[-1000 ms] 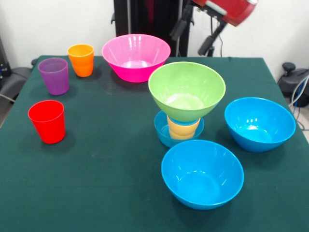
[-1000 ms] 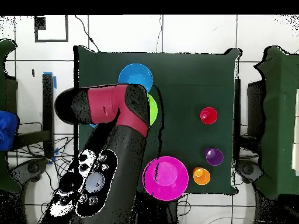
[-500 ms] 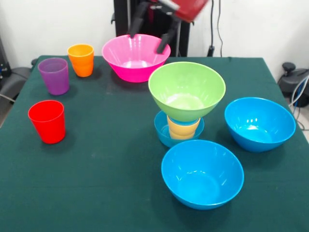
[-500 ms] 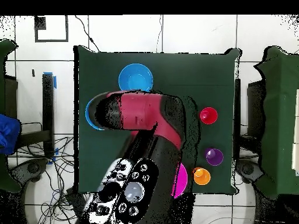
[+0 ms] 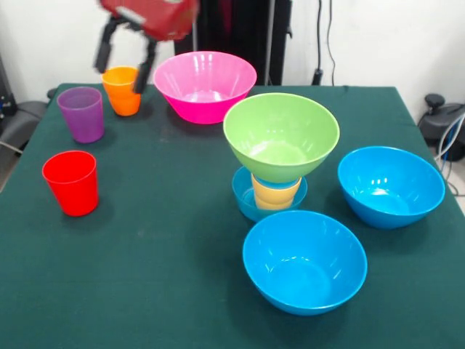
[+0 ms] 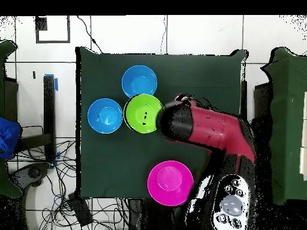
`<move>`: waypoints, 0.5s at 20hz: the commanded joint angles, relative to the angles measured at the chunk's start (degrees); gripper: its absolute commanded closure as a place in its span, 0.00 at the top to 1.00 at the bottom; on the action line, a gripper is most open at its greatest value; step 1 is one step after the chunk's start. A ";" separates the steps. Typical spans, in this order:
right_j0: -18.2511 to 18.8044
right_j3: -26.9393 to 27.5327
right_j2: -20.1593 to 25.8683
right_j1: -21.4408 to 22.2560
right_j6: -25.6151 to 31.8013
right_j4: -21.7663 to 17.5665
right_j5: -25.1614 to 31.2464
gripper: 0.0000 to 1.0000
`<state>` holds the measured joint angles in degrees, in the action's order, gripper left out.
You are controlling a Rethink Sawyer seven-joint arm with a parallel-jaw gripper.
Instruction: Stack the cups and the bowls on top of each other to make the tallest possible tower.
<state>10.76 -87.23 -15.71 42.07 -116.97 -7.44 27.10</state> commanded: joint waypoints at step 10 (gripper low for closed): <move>10.94 -10.92 22.46 -2.16 7.74 -10.52 -7.50 1.00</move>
<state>22.58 -92.54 -4.55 42.29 -116.97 -12.81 23.01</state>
